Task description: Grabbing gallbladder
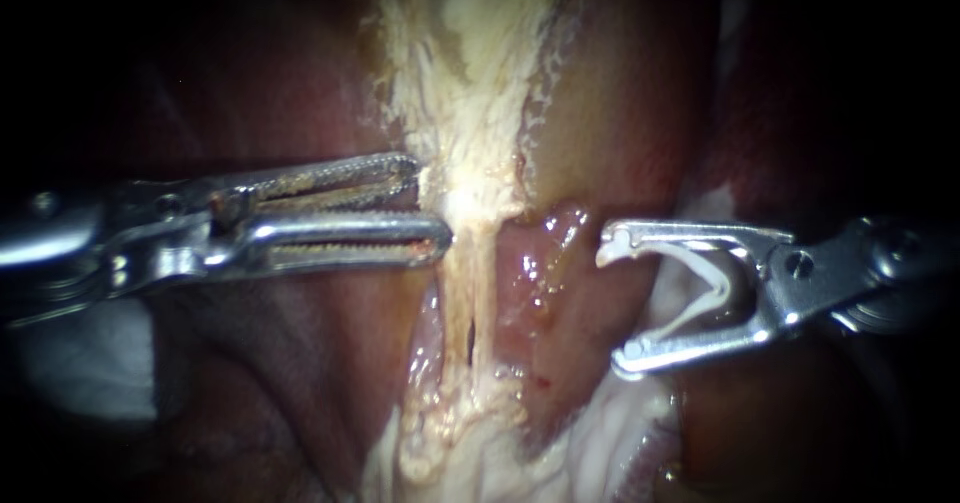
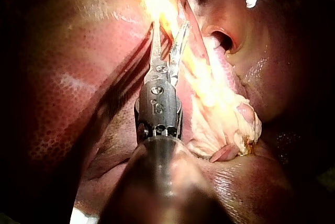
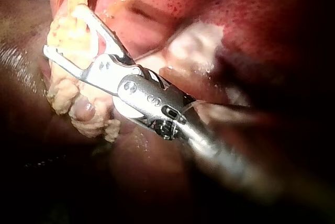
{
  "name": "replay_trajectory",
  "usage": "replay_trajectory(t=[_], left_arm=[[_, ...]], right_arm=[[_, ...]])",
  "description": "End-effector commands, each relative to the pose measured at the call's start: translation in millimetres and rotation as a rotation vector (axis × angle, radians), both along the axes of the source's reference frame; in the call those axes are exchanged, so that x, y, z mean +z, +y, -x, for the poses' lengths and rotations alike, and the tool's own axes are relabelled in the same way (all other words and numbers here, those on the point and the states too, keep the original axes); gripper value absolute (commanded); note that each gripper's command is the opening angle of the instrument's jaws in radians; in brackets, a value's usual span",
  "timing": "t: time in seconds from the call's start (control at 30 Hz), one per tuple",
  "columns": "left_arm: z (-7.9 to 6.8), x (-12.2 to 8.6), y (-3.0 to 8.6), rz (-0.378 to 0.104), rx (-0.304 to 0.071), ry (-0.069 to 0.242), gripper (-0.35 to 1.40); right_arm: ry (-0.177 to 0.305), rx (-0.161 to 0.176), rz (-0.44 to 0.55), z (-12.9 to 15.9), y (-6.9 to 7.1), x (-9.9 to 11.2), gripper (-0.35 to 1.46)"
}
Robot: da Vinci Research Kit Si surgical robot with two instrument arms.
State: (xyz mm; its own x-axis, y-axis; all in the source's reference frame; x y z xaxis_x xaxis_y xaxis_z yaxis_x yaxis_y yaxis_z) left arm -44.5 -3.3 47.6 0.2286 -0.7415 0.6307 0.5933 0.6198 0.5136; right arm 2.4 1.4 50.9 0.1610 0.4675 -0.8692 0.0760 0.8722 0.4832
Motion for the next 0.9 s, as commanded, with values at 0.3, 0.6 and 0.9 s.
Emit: replay_trajectory(t=[0.3,0.6,0.9], left_arm=[[1.6,0.8,1.1,-0.003,-0.032,0.024,0.32],[0.9,2.5,2.2,-0.05,-0.044,0.054,-0.07],[0.0,2.9,2.1,-0.183,-0.038,0.145,-0.35]], right_arm=[[0.0,0.002,0.0,-0.2,0.1,0.0,0.57],[0.001,0.002,0.0,-0.3,0.1,-0.1,0.57],[0.001,0.002,0.0,-0.3,0.0,-0.2,0.57]])
